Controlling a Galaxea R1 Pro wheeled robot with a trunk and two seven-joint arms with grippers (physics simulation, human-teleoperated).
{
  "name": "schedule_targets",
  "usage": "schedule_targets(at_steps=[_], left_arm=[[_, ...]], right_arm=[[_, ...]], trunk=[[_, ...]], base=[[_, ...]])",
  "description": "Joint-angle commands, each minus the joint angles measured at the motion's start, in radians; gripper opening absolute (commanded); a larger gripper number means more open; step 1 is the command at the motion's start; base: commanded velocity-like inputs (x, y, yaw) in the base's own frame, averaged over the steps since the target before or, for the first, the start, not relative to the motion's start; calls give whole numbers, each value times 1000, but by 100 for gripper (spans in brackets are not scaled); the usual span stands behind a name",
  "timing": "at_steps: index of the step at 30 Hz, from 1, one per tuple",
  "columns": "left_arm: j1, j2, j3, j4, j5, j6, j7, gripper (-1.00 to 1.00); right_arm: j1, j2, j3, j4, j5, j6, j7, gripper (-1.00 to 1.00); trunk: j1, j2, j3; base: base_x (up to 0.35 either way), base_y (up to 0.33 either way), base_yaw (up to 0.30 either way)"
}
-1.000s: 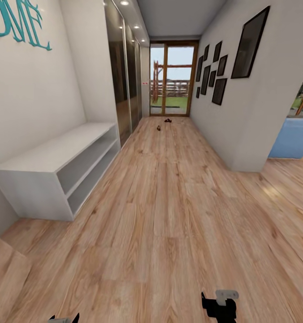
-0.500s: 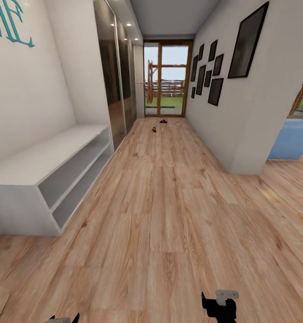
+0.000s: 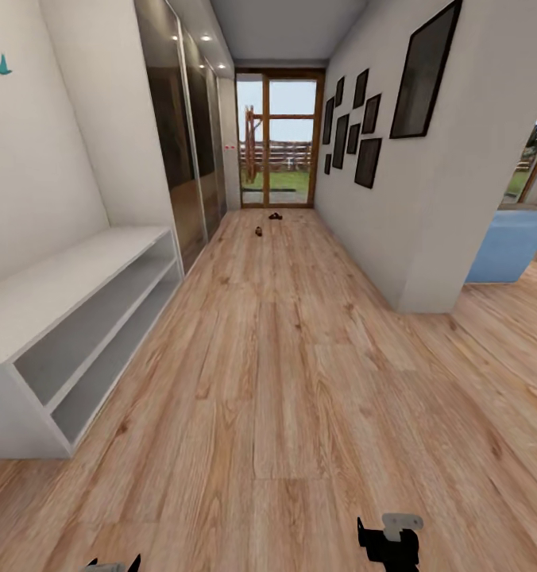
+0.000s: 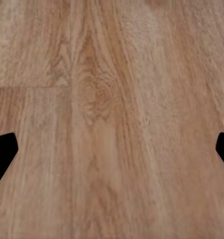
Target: Pick up the two gym shoes and the two sandals from the corridor floor and place them onto the hallstand (shoe rack) in the corridor, making sure they are on the rack and not on the floor. Arrange them so the two gym shoes are next to each other and the two sandals are next to each other.
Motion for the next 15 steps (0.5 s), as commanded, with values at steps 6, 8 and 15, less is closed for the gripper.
schedule_targets(at_steps=[6, 8, 15], left_arm=[[-1, -1, 8, 0, -5, -2, -7, 100], [-1, -1, 8, 0, -5, -3, -7, 100], [-1, -1, 8, 0, -5, -3, -7, 100]], right_arm=[[-1, 0, -6, 1, 11, -3, -5, 100], [-1, 0, -6, 1, 11, -3, -5, 100], [-1, 0, -6, 1, 11, -3, -5, 100]], trunk=[[0, 0, -1], [0, 0, -1], [0, 0, -1]], base=[[338, 0, -9], [338, 0, -2], [338, 0, 0]])
